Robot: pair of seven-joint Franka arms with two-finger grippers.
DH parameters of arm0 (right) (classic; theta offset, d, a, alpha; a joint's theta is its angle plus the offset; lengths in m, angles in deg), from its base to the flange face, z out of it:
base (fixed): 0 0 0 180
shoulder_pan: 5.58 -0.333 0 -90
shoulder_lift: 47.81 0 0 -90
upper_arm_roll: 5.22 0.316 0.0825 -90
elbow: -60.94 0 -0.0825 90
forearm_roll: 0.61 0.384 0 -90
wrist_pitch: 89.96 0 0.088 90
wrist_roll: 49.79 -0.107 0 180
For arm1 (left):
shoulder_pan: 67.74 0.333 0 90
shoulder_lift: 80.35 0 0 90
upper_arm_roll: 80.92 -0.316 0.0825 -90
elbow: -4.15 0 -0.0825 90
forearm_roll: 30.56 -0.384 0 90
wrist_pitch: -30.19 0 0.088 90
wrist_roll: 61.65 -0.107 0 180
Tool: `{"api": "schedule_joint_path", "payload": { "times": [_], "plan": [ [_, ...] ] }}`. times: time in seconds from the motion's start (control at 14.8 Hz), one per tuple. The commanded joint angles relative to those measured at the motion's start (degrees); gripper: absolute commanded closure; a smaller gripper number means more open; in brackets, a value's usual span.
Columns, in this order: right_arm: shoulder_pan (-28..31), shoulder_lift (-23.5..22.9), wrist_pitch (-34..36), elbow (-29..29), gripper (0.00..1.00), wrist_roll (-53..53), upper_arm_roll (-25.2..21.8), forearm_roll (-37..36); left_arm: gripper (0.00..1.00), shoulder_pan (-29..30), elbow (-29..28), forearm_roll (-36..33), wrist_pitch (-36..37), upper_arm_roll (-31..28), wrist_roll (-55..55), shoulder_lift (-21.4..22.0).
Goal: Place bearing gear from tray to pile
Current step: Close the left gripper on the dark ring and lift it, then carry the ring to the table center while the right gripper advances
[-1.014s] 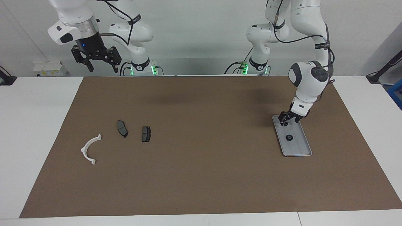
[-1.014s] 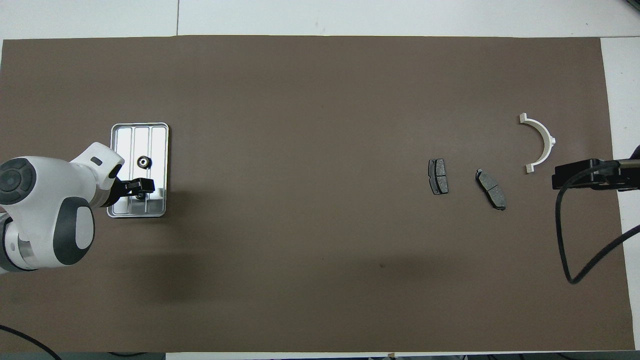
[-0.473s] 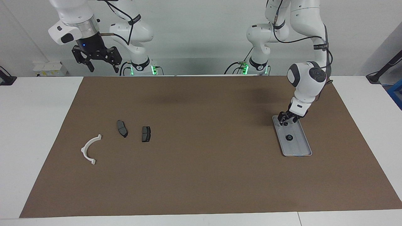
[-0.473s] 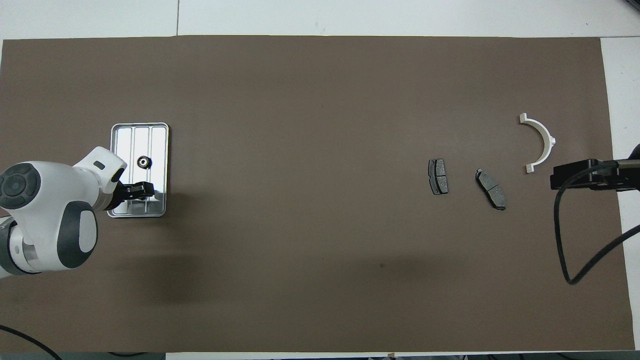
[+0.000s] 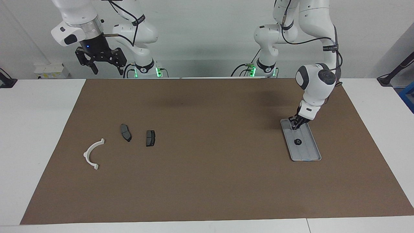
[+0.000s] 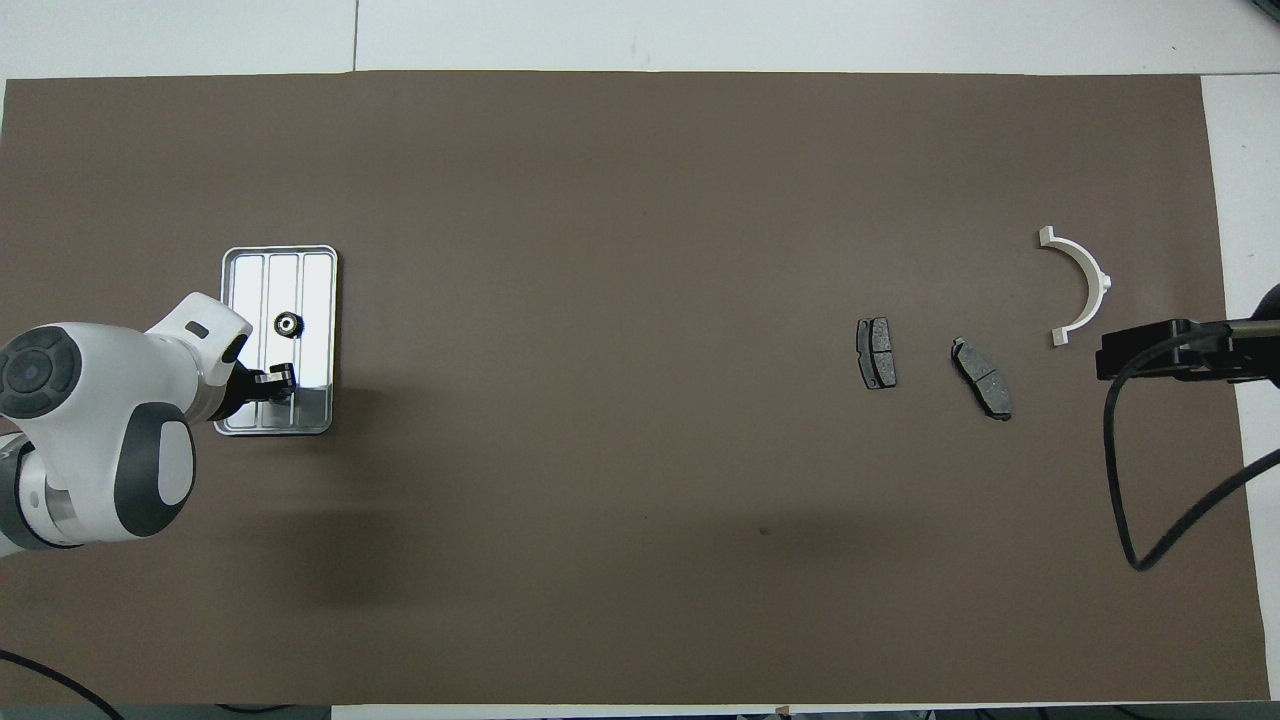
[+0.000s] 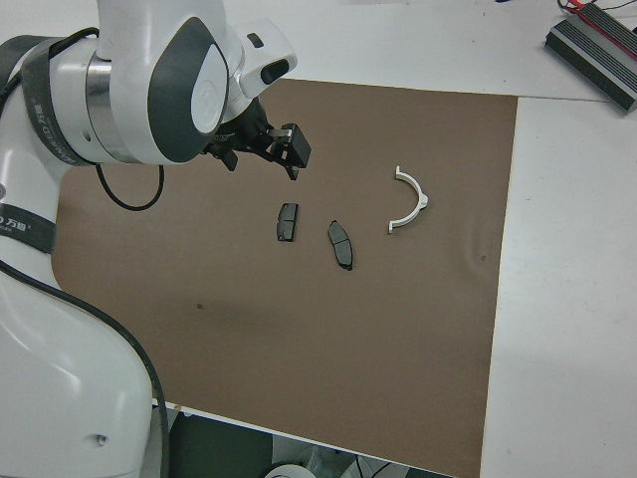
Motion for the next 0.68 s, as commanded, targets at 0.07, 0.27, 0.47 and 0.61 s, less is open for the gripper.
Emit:
{"api": "schedule_joint_path", "payload": {
  "times": [0.07, 0.27, 0.47, 0.61],
  "plan": [
    [0.4, 0.9, -0.8, 0.7, 0.00, 0.9, 0.1, 1.7, 1.00, -1.6, 4.5, 0.7, 5.6, -0.5, 2.7, 1.0],
    [0.5, 1.0, -0.8, 1.2, 0.00, 0.8, 0.1, 2.1, 1.00, -2.4, 19.5, 0.8, 23.5, -0.5, 5.4, 0.5],
    [1.0, 0.8, -3.1, 2.6, 0.00, 1.1, 0.0, 2.8, 1.00, -7.6, 26.0, 0.9, 26.2, -0.6, 15.5, -1.6],
    [1.6, 0.8, -6.5, 5.3, 0.00, 1.2, -0.1, 2.8, 1.00, -12.0, 25.5, 0.8, 24.8, -0.6, 21.4, -1.6]
  ]
}}
